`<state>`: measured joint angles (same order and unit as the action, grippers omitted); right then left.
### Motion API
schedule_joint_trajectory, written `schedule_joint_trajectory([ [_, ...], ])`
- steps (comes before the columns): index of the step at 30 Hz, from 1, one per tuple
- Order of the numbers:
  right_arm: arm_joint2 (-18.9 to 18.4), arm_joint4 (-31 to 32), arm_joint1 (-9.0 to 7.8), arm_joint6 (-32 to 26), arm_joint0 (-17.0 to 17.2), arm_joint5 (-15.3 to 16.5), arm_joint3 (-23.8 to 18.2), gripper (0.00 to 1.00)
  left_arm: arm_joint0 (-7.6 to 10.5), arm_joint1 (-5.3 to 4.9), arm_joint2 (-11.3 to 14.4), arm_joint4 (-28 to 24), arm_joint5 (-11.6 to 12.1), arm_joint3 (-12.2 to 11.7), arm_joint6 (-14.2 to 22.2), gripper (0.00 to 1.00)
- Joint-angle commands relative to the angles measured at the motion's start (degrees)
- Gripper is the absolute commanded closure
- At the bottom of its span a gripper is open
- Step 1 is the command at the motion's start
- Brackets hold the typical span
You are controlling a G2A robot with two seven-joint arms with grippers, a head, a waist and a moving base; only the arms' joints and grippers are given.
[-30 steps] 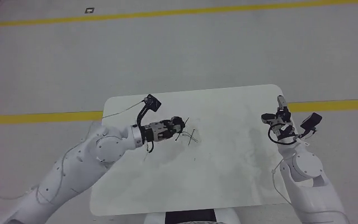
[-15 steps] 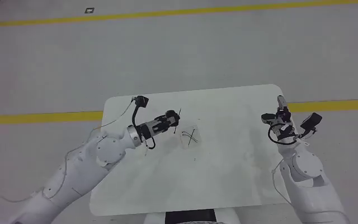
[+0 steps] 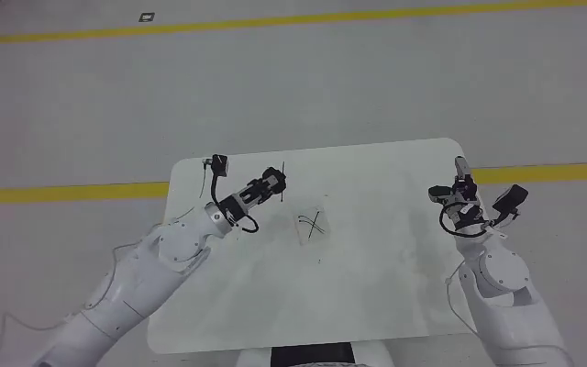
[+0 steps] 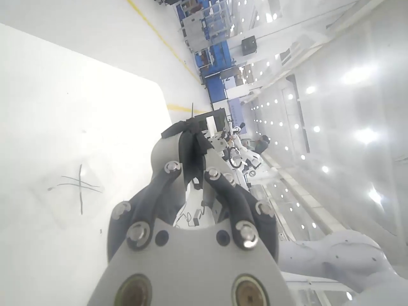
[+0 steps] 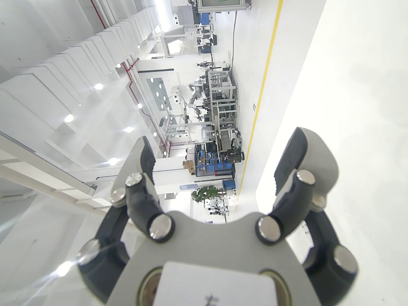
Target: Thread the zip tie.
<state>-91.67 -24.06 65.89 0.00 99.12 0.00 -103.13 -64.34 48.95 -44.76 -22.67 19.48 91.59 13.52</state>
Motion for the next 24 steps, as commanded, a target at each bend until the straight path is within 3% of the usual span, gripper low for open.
schedule_joint_trajectory([
  [1, 0.0, 0.0, 0.00, 0.0, 0.0, 0.0, 0.0, 0.00, 0.01, -0.02, 0.0, 0.0, 0.0, 0.0, 0.0, 1.00],
  [8, 1.1, 2.6, 0.03, -1.3, -0.2, 0.4, -0.4, 0.00, 0.01, -0.02, 0.0, 0.0, 0.0, 0.0, 0.0, 1.00],
  [16, 12.8, 14.4, 0.90, -3.7, -2.6, -1.5, -2.4, 0.00, 0.01, -0.02, 0.0, 0.0, 0.0, 0.0, 0.0, 1.00],
  [22, 22.7, 22.4, 1.95, -5.3, -7.0, -4.4, -2.2, 0.00, 0.01, -0.02, 0.0, 0.0, 0.0, 0.0, 0.0, 1.00],
  [24, 24.0, 23.4, 2.24, -4.9, -8.4, -5.5, -1.7, 0.00, 0.01, -0.02, 0.0, 0.0, 0.0, 0.0, 0.0, 1.00],
])
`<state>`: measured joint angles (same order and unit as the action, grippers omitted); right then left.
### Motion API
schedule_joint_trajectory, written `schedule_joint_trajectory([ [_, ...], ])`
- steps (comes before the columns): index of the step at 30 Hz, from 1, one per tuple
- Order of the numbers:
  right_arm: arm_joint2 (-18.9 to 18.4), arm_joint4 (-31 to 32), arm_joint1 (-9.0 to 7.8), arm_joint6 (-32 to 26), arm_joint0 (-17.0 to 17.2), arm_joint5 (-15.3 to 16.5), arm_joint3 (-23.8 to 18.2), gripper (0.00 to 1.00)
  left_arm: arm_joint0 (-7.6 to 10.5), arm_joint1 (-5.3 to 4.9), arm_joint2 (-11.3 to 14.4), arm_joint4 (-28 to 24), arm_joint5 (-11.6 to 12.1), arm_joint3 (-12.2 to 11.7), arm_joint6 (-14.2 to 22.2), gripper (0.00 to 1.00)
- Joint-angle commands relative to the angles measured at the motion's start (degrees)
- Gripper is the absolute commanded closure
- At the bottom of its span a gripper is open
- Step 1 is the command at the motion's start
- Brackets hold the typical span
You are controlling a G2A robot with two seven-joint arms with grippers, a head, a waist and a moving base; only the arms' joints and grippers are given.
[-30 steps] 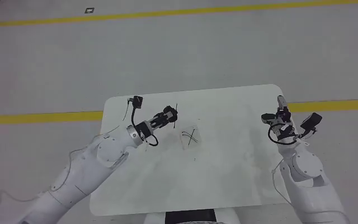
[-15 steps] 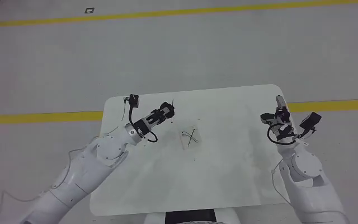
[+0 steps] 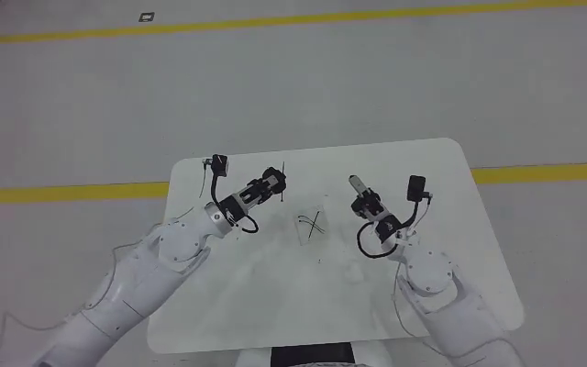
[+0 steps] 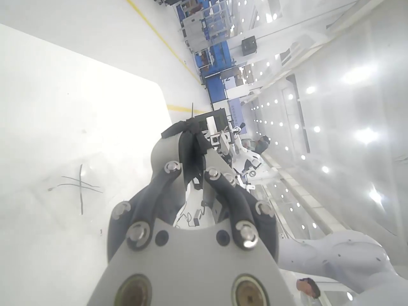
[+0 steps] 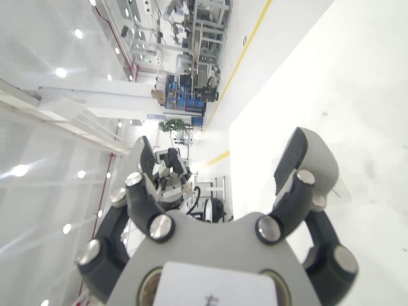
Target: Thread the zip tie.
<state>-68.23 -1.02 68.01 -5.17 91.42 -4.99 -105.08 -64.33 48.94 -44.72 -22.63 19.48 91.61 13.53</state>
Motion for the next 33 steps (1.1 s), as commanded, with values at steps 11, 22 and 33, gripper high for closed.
schedule_joint_trajectory([
  [11, 1.1, 0.4, 0.30, 0.1, -1.5, -0.8, 0.3, 0.00, 0.00, 0.00, 0.0, 0.0, 0.0, 0.0, 0.0, 1.00],
  [22, 8.1, 2.9, 1.30, -7.3, -5.9, 2.0, 1.5, 0.00, 0.00, 0.00, 0.0, 0.0, 0.0, 0.0, 0.0, 1.00],
  [33, 14.8, -7.3, 3.55, -14.2, -13.2, 6.9, 7.4, 0.00, 0.00, 0.00, 0.0, 0.0, 0.0, 0.0, 0.0, 1.00],
])
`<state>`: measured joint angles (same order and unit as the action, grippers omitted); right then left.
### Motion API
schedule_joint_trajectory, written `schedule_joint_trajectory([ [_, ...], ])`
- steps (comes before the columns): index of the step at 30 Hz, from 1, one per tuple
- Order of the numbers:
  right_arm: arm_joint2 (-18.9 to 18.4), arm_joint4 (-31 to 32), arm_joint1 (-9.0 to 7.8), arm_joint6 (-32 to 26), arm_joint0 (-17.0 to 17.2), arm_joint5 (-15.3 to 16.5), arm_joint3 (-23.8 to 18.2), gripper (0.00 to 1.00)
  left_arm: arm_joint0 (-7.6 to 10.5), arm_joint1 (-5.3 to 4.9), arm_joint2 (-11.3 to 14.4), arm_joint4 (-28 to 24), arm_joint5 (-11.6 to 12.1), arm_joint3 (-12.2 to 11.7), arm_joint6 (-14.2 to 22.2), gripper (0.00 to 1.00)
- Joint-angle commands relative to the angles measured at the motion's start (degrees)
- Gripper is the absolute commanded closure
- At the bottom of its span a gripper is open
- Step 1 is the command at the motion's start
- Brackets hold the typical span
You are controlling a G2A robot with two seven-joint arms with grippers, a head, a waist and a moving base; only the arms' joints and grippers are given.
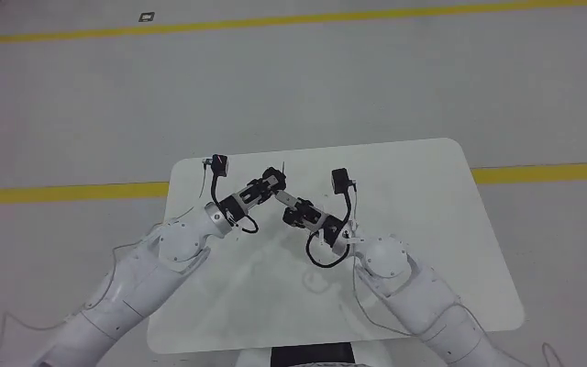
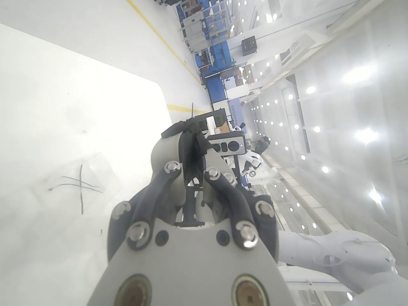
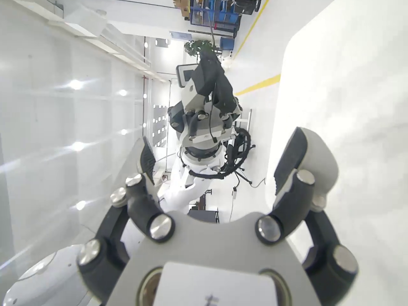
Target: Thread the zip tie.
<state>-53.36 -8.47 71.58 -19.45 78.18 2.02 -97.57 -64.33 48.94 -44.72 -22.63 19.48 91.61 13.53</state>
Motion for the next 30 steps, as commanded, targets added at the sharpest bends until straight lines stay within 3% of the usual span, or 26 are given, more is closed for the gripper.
schedule_joint_trajectory([
  [1, 0.0, 0.1, -0.02, 0.1, 0.1, -0.1, -0.1, 0.00, 0.00, 0.00, 0.0, 0.0, 0.0, 0.0, 0.0, 1.00],
  [6, -0.1, -2.3, 0.08, -0.4, 0.6, 0.7, -0.1, 0.00, 0.00, 0.00, 0.0, 0.0, 0.0, 0.0, 0.0, 1.00],
  [11, -1.8, -9.1, -0.02, -6.8, 1.0, 5.1, 3.0, 0.00, 0.00, 0.00, 0.0, 0.0, 0.0, 0.0, 0.0, 1.00],
  [16, -3.0, -10.5, -0.40, -13.3, 0.8, 8.1, 5.0, 0.00, 0.00, 0.00, 0.0, 0.0, 0.0, 0.0, 0.0, 1.00],
  [27, -2.8, -10.8, -0.23, -12.6, 0.4, 8.2, 5.8, 0.00, 0.00, 0.00, 0.0, 0.0, 0.0, 0.0, 0.0, 1.00],
  [30, -1.8, -12.1, 0.26, -11.7, -0.2, 11.0, 6.7, 0.00, 0.00, 0.00, 0.0, 0.0, 0.0, 0.0, 0.0, 1.00],
])
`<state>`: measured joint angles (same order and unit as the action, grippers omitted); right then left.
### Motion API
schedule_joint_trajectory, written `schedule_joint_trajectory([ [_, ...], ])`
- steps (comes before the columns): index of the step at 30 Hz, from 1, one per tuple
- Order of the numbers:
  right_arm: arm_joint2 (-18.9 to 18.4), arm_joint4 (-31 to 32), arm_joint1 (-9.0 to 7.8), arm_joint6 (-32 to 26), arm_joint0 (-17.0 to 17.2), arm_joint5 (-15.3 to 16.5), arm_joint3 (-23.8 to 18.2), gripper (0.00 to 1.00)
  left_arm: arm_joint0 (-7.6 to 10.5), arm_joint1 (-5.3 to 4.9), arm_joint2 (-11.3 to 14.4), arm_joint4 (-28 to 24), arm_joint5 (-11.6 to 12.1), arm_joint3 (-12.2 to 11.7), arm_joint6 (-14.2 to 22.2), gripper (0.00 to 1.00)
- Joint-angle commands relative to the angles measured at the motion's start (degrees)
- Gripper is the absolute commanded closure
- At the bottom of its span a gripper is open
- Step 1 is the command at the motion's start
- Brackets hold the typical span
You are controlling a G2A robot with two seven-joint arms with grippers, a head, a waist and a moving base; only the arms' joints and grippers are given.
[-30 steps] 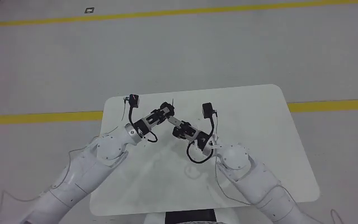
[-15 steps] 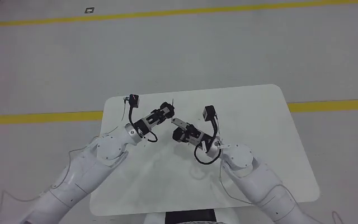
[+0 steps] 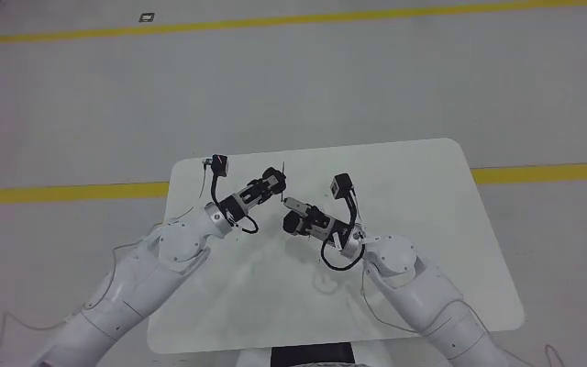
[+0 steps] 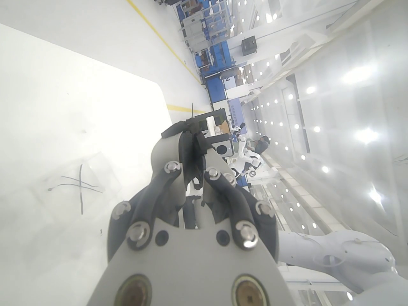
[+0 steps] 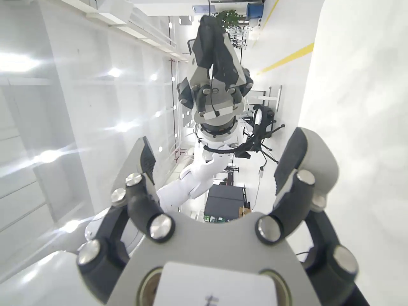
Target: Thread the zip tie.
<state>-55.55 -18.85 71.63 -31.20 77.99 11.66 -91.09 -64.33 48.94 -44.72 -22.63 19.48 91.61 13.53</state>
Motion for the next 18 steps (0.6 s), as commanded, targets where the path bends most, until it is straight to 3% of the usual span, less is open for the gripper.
schedule_joint_trajectory([
  [1, 0.6, -3.6, 0.41, -0.4, -0.2, 2.7, 0.9, 0.00, 0.00, 0.00, 0.0, 0.0, 0.0, 0.0, 0.0, 1.00],
  [9, 0.7, -3.6, 0.44, 0.1, 0.0, 2.7, 0.6, 0.00, 0.00, 0.00, 0.0, 0.0, 0.0, 0.0, 0.0, 1.00],
  [17, 0.1, -2.1, 0.50, 0.5, 0.2, 5.0, -0.2, 0.00, 0.00, 0.00, 0.0, 0.0, 0.0, 0.0, 0.0, 1.00],
  [18, 0.1, -1.8, 0.53, 0.7, 0.1, 5.1, -0.2, 0.13, 0.00, 0.00, 0.0, 0.0, 0.0, 0.0, 0.0, 1.00],
])
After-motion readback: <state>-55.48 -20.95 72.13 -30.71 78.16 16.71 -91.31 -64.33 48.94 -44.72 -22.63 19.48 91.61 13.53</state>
